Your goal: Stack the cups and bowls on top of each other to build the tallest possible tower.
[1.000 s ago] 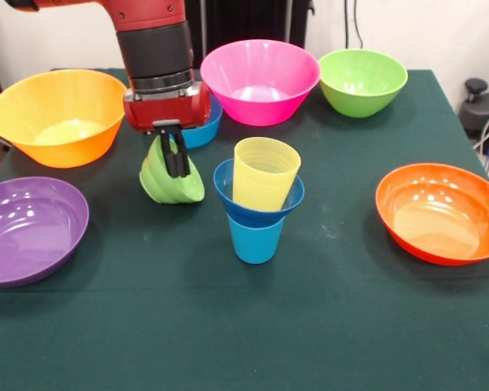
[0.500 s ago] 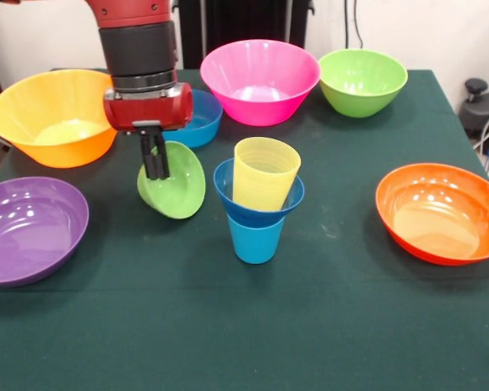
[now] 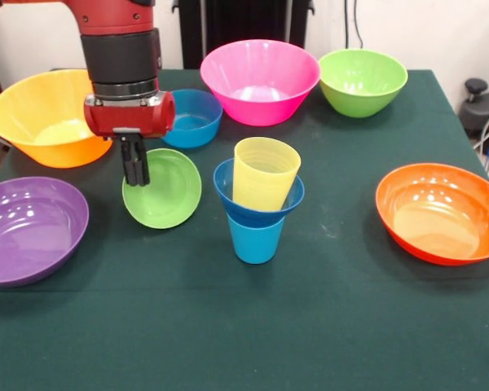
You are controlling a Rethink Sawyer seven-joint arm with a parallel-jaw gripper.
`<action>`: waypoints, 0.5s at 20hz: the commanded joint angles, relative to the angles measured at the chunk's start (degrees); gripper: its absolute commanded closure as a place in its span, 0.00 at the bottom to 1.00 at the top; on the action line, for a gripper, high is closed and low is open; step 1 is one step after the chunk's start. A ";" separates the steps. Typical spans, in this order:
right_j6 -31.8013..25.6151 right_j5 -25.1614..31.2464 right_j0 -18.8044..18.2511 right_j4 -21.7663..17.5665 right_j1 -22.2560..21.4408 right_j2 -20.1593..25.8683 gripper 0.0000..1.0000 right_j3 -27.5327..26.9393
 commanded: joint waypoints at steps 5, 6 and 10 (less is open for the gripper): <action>-5.21 6.81 6.56 -3.31 2.59 -4.03 1.00 -1.81; -4.71 6.49 6.98 -3.07 2.79 -4.11 1.00 -1.71; -3.84 6.39 7.94 -1.79 3.66 -4.11 1.00 -1.11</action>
